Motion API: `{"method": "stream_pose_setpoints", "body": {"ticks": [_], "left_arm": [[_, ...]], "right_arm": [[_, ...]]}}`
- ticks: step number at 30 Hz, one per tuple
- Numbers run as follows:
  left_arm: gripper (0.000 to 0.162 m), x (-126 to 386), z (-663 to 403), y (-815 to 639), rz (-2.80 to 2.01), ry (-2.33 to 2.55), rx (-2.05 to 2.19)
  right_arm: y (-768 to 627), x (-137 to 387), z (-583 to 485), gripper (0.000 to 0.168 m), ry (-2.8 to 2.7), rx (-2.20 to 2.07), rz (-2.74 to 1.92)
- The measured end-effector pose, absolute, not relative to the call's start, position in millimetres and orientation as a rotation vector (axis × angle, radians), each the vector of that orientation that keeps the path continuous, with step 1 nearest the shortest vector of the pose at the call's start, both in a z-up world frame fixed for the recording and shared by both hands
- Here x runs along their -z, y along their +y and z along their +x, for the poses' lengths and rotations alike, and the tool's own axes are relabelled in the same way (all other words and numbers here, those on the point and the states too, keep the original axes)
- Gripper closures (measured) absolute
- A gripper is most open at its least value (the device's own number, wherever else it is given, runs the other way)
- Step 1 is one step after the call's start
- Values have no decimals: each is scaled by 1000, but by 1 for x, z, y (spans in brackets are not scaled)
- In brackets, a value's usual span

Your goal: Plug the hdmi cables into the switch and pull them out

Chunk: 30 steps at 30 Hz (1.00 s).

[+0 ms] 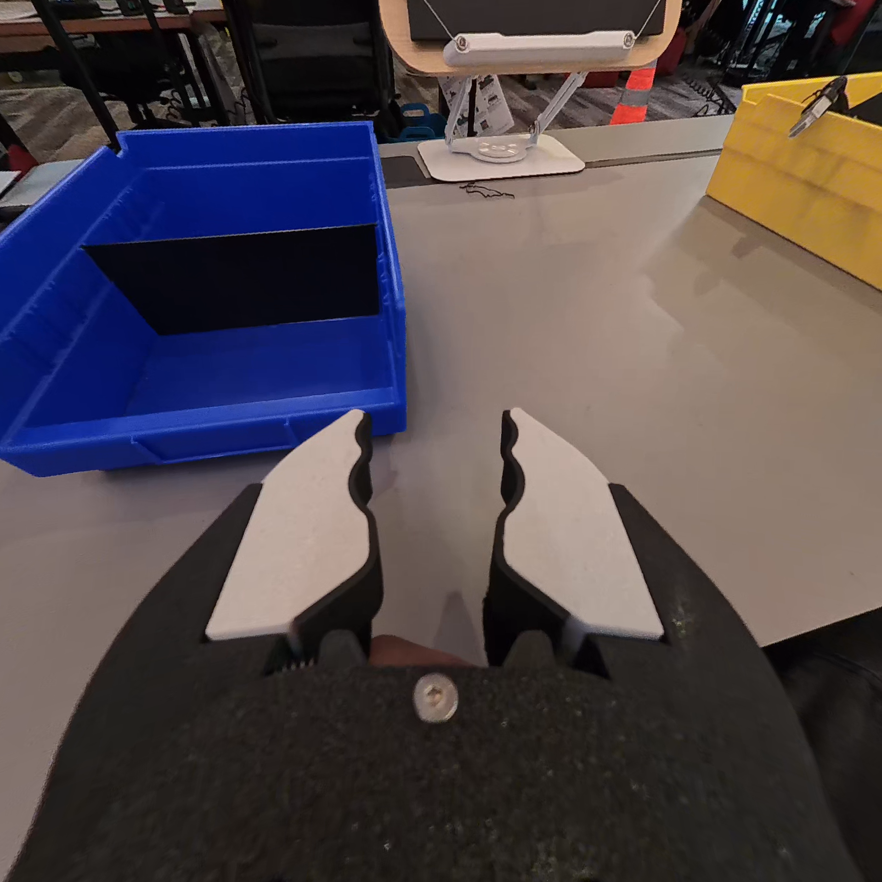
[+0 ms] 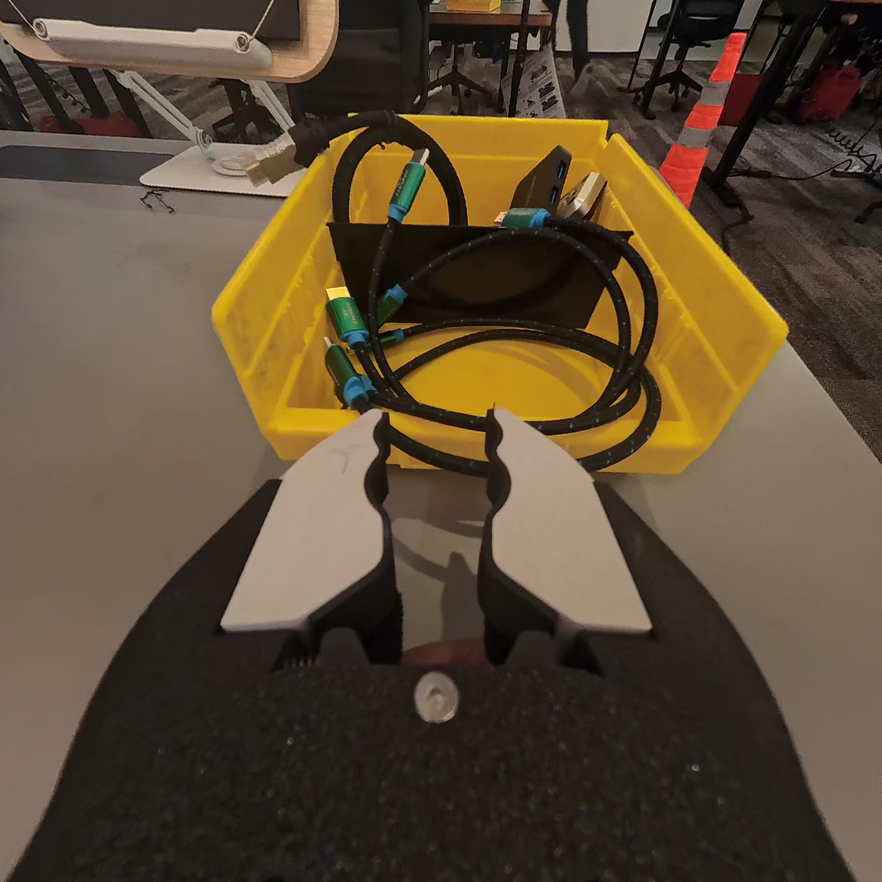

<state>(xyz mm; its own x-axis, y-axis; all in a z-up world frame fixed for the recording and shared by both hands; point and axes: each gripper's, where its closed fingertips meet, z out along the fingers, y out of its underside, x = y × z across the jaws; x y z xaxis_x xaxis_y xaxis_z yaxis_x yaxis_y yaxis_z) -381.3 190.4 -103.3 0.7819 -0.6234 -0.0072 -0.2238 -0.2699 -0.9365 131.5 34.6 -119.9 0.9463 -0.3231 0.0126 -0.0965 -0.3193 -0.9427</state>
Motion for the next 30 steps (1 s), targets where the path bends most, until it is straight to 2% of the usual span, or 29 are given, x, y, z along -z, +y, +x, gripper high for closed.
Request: {"method": "stream_pose_setpoints", "body": {"ticks": [9, 12, 15, 16, 18, 19, 24, 30], "left_arm": [[112, 107, -365, 183, -1828, 709, 430], [109, 115, -346, 174, -1842, 760, 465], [103, 124, -308, 157, -1870, 827, 562], [104, 128, -289, 149, -1886, 851, 597], [104, 134, -246, 133, -1908, 910, 637], [104, 137, -223, 125, -1910, 952, 628], [104, 130, -111, 100, -1832, 1079, 574], [111, 113, -43, 116, -1697, 1005, 426]], "right_arm": [[78, 116, 69, 120, 39, 145, -1886], [107, 123, 50, 122, 32, 97, -1921], [119, 123, 22, 95, 27, 10, -1935], [119, 122, 10, 94, 1, -29, -1937], [114, 121, -16, 102, -80, -108, -1953], [108, 116, -23, 118, -104, -124, -1953], [60, 81, 20, 119, 78, 16, -1858], [5, 75, 111, 123, 419, 173, -1755]]}}
